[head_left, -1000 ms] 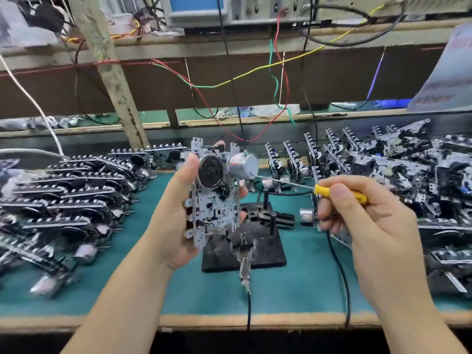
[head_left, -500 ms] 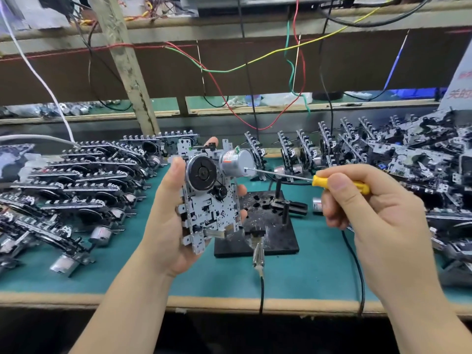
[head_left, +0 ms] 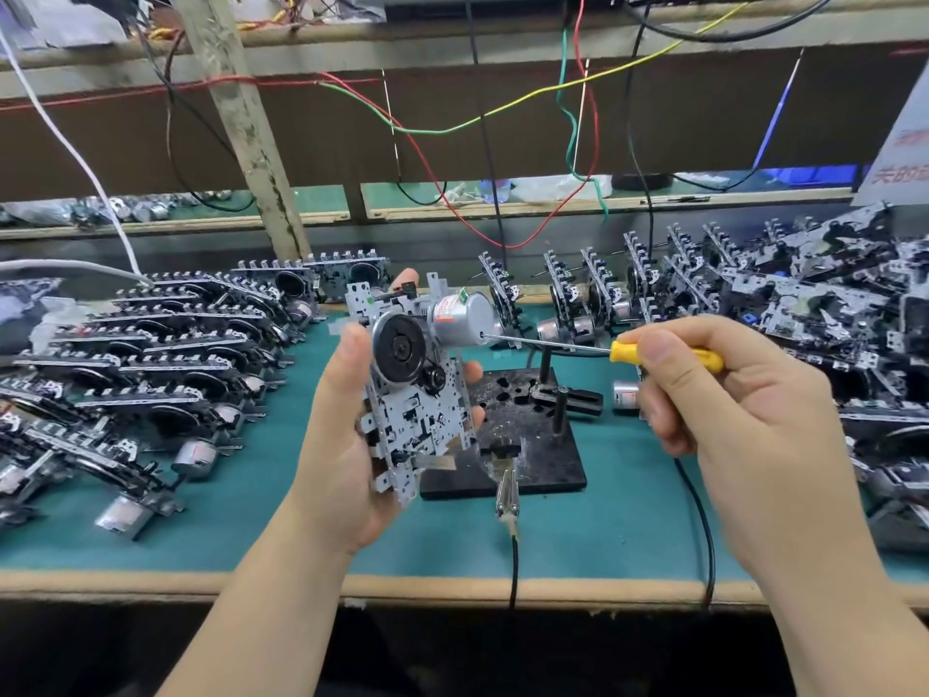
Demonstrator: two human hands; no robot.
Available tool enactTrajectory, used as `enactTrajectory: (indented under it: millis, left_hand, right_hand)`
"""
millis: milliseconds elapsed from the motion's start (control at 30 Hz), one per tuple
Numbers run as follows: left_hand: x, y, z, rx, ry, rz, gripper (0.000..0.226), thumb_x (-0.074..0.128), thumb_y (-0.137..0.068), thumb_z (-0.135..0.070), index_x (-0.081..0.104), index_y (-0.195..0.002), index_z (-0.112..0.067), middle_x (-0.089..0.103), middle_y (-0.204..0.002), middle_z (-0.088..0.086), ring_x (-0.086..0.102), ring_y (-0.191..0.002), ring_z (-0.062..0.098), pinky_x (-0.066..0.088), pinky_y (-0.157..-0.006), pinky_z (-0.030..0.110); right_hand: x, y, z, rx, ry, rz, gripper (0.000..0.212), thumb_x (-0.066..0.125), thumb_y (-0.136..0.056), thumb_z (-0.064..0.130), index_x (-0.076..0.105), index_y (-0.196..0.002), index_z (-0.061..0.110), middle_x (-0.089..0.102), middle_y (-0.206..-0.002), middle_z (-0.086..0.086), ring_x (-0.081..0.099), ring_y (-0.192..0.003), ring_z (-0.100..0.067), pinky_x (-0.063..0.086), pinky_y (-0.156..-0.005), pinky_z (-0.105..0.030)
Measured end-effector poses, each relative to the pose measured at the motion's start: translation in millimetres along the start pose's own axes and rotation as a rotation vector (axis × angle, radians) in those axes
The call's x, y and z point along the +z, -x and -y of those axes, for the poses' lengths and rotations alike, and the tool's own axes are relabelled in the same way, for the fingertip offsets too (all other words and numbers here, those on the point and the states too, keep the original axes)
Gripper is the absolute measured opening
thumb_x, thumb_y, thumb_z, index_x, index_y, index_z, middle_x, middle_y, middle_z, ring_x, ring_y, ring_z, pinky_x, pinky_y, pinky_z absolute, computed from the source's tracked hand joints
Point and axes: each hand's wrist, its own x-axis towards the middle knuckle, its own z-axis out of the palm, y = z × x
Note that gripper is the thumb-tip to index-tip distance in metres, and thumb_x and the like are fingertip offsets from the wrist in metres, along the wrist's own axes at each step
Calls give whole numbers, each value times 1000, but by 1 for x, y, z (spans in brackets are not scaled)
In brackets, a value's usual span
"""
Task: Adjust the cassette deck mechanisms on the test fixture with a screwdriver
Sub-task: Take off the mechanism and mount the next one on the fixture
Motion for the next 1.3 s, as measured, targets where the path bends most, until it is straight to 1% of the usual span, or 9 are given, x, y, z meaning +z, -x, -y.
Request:
enactTrajectory:
  millis: [100,233,400,500,600,800,933,1167,1300]
  left_hand:
    - [-1,1,6,50,-206,-26,125,79,-62,-74,32,-153,-3,60,-128,25,62,-112,32,53,-98,50]
    - [-5,3,10,82,-326,10,129,79,-58,-78,33,-151,-2,54,-138,25,62,-117,34,46,-107,57]
    - [-7,-1,11,138,-234,2,121,78,-64,-74,30,-155,-11,50,-141,29,59,-117,37,47,-104,59]
    - [-6,0,10,126,-213,1,125,78,-64,-75,30,-154,-2,50,-139,32,60,-120,35,50,-102,53]
    - [-5,2,12,122,-224,-3,126,77,-65,-74,29,-153,1,57,-134,25,61,-117,31,49,-101,54]
    - [-2,4,14,114,-201,-16,127,77,-65,-75,27,-154,0,55,-130,20,61,-115,30,48,-98,57]
    - [-3,4,16,122,-211,-31,106,78,-65,-73,38,-151,-26,58,-129,16,62,-115,28,49,-100,56]
    - [-3,4,17,117,-201,-21,98,78,-65,-73,41,-147,-32,61,-127,11,61,-115,29,44,-102,63]
    - [-1,4,15,109,-213,-18,108,78,-64,-74,37,-151,-27,57,-131,16,61,-115,30,41,-103,67]
  right_hand:
    - [2,-2,-2,35,19,3,23,60,-99,40,70,-86,23,46,-48,6,35,-45,-12,27,-41,-21]
    - [0,-6,-5,88,44,1,32,57,-99,44,65,-83,18,43,-46,5,31,-43,-10,26,-41,-18]
    - [0,-7,-5,139,36,99,30,57,-85,60,65,-105,38,61,-70,9,54,-65,-8,44,-58,-22]
    - [0,-6,-8,111,-50,104,18,63,-89,45,64,-106,39,62,-77,12,55,-71,-9,47,-64,-22]
    - [0,-6,-7,71,-122,74,2,66,-91,30,66,-89,31,62,-70,4,56,-65,-11,48,-60,-20]
    - [3,-4,-7,79,-203,49,12,66,-93,22,63,-81,25,59,-61,0,51,-57,-14,44,-53,-20]
    - [6,-3,-7,99,-225,21,12,69,-87,32,63,-79,24,57,-59,1,49,-55,-14,42,-52,-19]
    - [7,-3,-8,97,-246,-3,15,70,-90,27,65,-76,28,57,-57,1,49,-54,-13,41,-51,-19]
    - [8,-4,-9,94,-230,-15,18,67,-92,22,66,-76,29,57,-57,2,50,-54,-13,42,-51,-19]
